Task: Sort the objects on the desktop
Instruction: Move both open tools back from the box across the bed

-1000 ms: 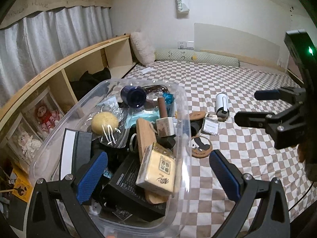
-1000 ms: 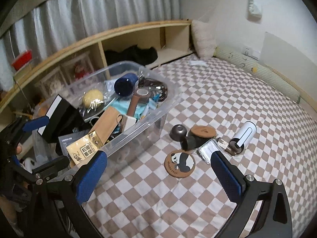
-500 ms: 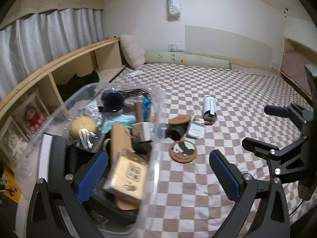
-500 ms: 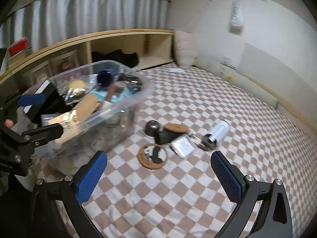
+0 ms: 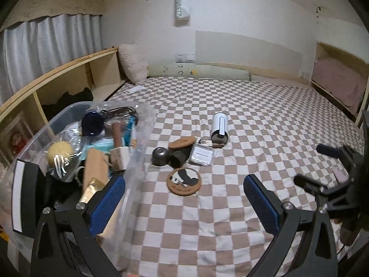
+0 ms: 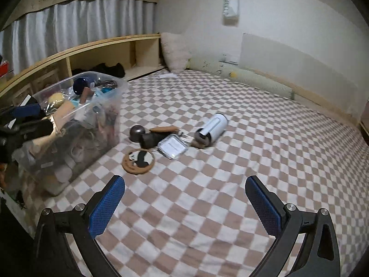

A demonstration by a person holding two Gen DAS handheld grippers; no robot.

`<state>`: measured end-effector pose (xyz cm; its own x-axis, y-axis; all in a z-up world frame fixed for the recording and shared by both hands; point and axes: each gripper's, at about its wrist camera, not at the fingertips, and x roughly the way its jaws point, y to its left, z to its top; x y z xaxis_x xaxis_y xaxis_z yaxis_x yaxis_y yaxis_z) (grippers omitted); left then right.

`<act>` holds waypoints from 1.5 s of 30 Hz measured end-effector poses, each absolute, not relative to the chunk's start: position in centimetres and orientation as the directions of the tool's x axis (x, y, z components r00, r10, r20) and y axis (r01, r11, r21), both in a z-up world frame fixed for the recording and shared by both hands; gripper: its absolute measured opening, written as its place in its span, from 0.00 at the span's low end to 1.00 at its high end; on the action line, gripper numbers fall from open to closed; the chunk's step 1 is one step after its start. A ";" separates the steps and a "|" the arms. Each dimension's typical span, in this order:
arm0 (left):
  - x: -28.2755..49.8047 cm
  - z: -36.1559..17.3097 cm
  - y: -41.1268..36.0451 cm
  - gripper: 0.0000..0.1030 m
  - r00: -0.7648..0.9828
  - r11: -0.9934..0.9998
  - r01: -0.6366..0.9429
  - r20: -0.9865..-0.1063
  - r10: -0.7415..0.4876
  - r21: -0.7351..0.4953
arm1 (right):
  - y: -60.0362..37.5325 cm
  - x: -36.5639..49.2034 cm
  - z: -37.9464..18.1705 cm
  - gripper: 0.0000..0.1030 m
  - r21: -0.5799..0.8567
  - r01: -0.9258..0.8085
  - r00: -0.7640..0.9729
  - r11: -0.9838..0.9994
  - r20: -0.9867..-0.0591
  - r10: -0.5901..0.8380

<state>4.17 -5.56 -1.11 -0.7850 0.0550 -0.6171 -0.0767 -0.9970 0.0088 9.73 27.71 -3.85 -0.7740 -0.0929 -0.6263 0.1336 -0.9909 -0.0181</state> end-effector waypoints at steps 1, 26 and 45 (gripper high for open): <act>4.0 -1.3 -5.3 1.00 -0.781 -0.997 -0.075 -0.622 0.058 0.001 | 27.9 10.1 -3.9 1.00 -0.031 0.124 -0.775 -0.992 -0.627 -0.077; 2.6 -3.3 0.1 1.00 -0.777 -0.990 -0.143 -0.621 0.106 0.009 | 33.1 14.3 -4.2 1.00 -0.007 0.009 -0.776 -1.000 -0.631 -0.002; 2.4 -5.4 3.7 1.00 -0.745 -0.975 -0.219 -0.651 0.147 0.031 | 51.5 15.4 -11.2 1.00 -0.161 -0.432 -0.486 -0.887 -0.787 0.380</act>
<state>2.43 3.70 -5.39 -0.7450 0.1469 -0.6507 -0.2194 -0.9751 0.0311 15.44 51.46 -11.20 -0.4862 0.3797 -0.7870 -0.4322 -0.8873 -0.1610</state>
